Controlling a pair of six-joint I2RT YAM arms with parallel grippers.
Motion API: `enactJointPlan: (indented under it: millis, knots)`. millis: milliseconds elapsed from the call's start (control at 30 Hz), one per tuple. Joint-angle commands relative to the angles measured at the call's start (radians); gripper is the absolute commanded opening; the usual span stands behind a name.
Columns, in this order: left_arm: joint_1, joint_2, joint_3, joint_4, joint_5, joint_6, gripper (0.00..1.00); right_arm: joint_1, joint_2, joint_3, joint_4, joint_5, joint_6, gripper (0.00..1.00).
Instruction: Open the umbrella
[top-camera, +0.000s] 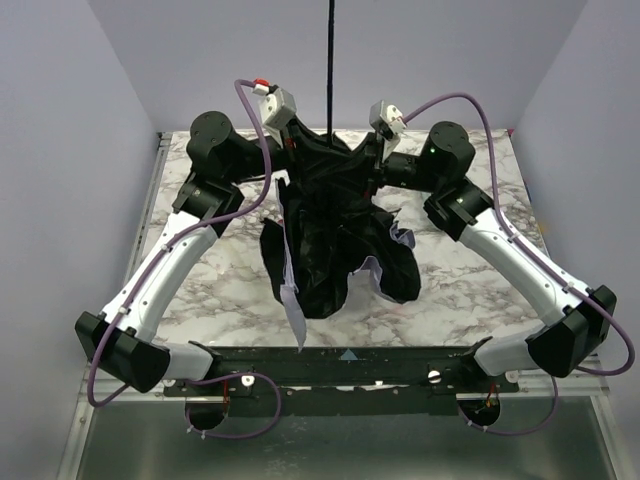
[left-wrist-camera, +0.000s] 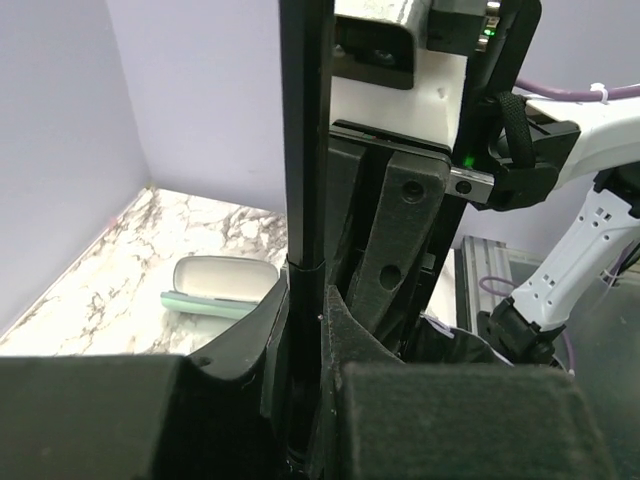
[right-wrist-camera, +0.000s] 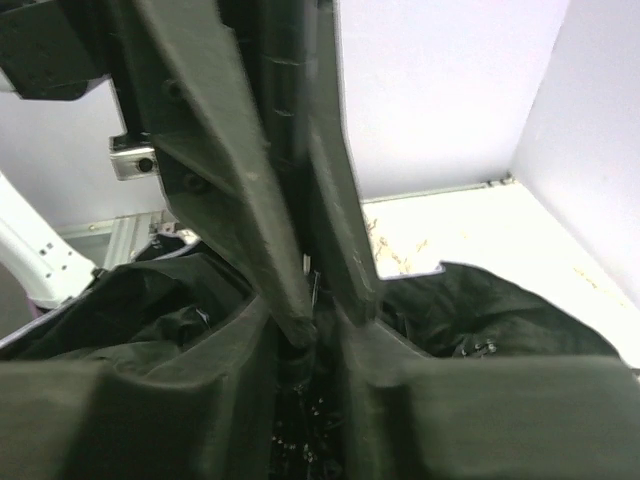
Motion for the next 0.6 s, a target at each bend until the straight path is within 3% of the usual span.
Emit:
enactJointPlan:
  millis: [0,133,267,400,433,467,500,533,567]
  knots:
    - [0.001,0.0,0.081,0.028,-0.011,-0.024,0.01,0.004,-0.021,-0.034,0.027,0.02,-0.042,0.0]
    - [0.021,0.009,0.143,0.004,-0.048,-0.03,0.35,0.004,-0.044,-0.085,0.03,0.012,-0.037,0.0]
    - [0.028,0.03,0.194,0.002,-0.051,-0.034,0.38,0.003,-0.045,-0.097,0.03,-0.017,-0.026,0.0]
    - [0.028,0.051,0.21,0.015,-0.02,-0.076,0.3,0.006,-0.035,-0.087,0.029,-0.03,-0.024,0.0]
    - [0.028,0.054,0.211,0.016,-0.008,-0.084,0.21,0.005,-0.035,-0.086,0.032,-0.028,-0.021,0.0]
    - [0.028,0.056,0.208,0.017,0.002,-0.093,0.04,0.006,-0.034,-0.085,0.034,-0.025,-0.02,0.0]
    - [0.028,0.056,0.206,0.019,0.012,-0.097,0.0,0.006,-0.034,-0.082,0.04,-0.022,-0.015,0.0]
    - [0.028,0.053,0.199,0.022,0.022,-0.1,0.0,0.006,-0.031,-0.08,0.049,-0.012,0.002,0.04]
    - [0.028,0.049,0.193,0.034,0.03,-0.105,0.0,0.005,-0.027,-0.073,0.066,-0.005,0.025,0.15]
